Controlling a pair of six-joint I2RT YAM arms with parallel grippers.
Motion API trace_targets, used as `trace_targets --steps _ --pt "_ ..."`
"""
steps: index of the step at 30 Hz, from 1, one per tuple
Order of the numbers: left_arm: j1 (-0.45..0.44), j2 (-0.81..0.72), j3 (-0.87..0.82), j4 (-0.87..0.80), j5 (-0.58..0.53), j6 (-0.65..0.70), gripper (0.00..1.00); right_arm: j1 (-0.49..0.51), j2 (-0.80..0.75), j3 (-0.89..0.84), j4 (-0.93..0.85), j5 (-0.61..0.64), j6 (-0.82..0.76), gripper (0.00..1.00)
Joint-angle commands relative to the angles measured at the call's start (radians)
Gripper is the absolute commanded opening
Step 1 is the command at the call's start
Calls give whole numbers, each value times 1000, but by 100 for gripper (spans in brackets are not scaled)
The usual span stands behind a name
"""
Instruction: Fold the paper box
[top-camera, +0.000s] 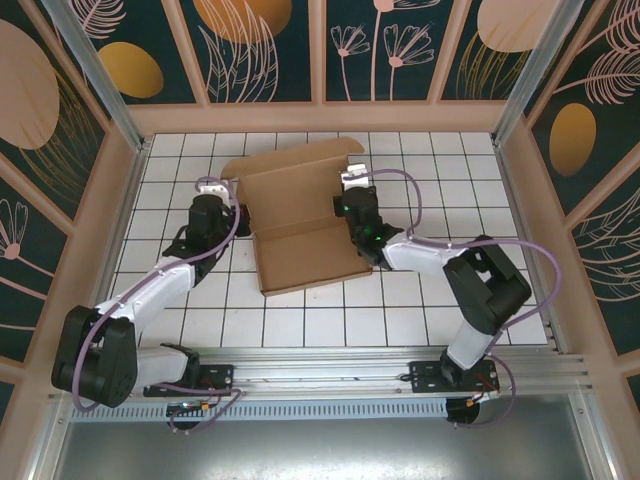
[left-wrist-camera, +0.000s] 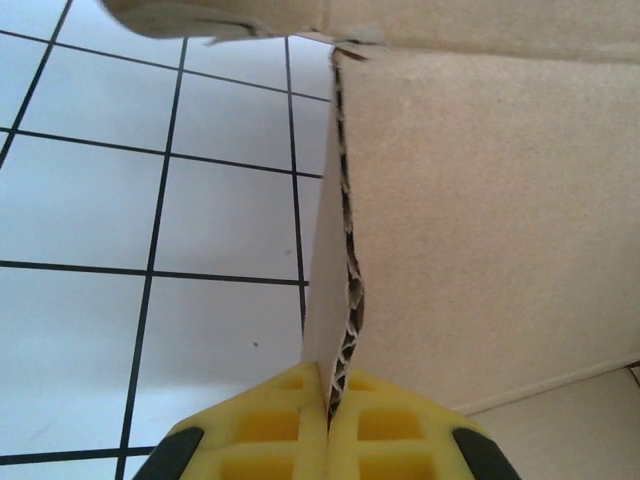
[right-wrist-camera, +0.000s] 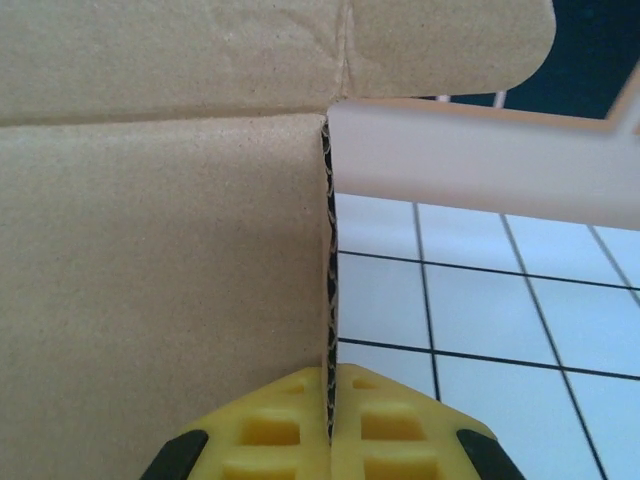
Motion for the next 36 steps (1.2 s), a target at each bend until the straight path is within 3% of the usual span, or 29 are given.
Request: trace_targets --steps 1,5,16,21,30,34,36 --pt "-80 35 60 55 -119 -43 0 56 71 83 -46 186 65 0" --pt "-106 92 59 85 -177 -83 0 65 108 137 -88 204 113 0" --pt "-147 245 93 210 -180 -153 0 60 130 152 -100 164 128 0" --pt "-150 166 50 232 -222 -143 0 53 72 101 -71 141 114 0" --pt "-150 15 -42 265 -234 -87 0 -4 -105 -75 8 -79 89 0" --pt "-150 28 -39 255 -184 -50 0 -86 -200 -160 31 -271 86 23" --pt "-150 31 -41 258 -165 -29 0 -138 -258 -206 67 -395 78 40"
